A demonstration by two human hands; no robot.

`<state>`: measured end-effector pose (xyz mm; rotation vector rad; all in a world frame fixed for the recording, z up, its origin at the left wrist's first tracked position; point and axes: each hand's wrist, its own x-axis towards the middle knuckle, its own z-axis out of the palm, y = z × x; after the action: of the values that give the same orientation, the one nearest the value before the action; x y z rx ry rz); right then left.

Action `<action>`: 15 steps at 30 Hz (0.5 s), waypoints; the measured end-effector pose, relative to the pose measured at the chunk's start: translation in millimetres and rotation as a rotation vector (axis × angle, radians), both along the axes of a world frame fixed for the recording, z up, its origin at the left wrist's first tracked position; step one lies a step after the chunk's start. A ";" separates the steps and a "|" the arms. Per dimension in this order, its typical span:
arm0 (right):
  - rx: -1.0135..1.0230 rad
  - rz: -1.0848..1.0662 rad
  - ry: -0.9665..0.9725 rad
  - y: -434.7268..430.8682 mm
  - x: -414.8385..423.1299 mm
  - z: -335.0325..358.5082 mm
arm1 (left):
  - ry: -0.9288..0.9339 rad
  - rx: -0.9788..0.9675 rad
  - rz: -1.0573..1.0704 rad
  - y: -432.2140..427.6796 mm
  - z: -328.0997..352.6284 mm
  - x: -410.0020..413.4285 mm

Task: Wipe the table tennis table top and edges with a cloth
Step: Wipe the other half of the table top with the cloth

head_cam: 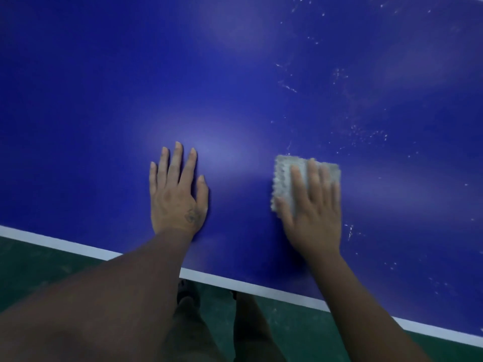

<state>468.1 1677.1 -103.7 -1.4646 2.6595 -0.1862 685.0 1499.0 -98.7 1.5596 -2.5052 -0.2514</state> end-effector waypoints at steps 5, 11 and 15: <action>0.083 -0.177 -0.012 17.8 -3.1 3.9 | 0.007 -0.006 0.006 -0.6 -1.5 0.0; -0.031 0.103 -0.023 -81.1 36.0 3.0 | 0.020 -0.013 0.001 -1.1 -2.8 0.9; -0.078 0.088 -0.044 -106.1 14.7 -4.6 | 0.018 -0.012 0.000 -1.0 -2.9 -0.1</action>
<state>482.8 1571.0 -108.3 -1.5776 2.5745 -0.3151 684.9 1498.0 -101.6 1.5463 -2.4879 -0.2495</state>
